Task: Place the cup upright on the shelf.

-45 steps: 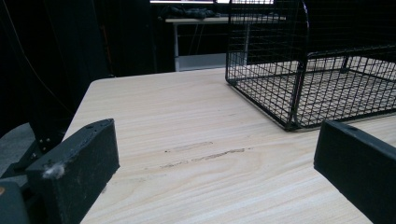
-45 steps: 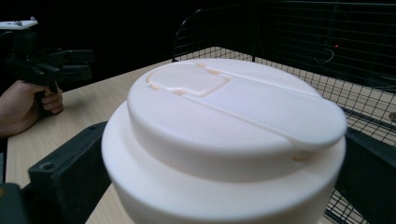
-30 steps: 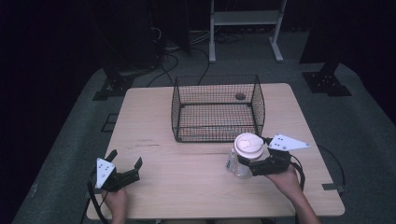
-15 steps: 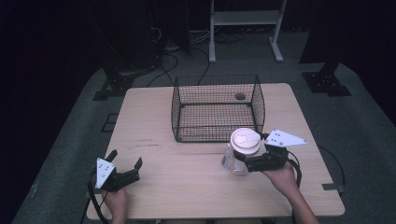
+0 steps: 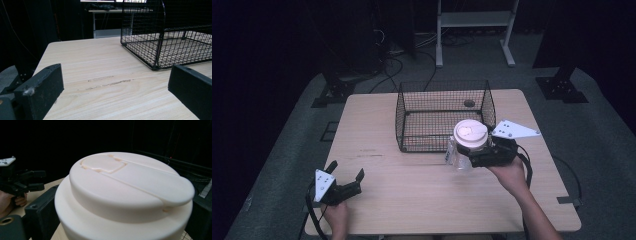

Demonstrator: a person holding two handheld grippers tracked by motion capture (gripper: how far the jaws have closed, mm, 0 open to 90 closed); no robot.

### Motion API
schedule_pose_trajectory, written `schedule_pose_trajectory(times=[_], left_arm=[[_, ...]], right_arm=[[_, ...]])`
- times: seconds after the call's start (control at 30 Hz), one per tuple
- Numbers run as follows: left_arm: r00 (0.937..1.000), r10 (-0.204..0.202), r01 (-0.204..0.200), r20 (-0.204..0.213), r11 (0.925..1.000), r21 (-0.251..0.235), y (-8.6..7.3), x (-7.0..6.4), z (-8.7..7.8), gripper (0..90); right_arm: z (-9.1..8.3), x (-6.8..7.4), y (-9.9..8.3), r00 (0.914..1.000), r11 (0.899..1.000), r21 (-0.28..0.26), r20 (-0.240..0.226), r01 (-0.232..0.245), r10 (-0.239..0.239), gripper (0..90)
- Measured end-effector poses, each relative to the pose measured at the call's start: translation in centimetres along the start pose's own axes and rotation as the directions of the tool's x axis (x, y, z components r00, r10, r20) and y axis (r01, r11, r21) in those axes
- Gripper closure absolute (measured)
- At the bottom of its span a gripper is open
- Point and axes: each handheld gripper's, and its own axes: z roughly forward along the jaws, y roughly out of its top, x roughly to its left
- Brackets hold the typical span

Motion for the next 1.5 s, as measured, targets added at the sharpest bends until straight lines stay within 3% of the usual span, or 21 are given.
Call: schedule_pose_trajectory(times=[0.53,1.0,1.5], left_arm=[[1.0,-0.002,0.002,0.002,1.0,-0.002,0.0,0.0,0.0,0.0],[1.0,-0.004,0.004,0.003,1.0,-0.003,0.0,0.0,0.0,0.0],[0.9999,-0.009,0.009,0.006,0.9999,-0.007,0.0,0.1,0.0,0.0]], right_arm=[[1.7,-1.0,4.7,0.9998,1.0,-0.014,0.01,0.016,-0.016,4.4],[4.9,-2.7,7.7,0.9982,1.0,-0.008,0.056,0.02,-0.02,4.4],[8.5,-4.8,8.4,0.9952,1.0,0.017,0.097,0.002,-0.004,4.4]])
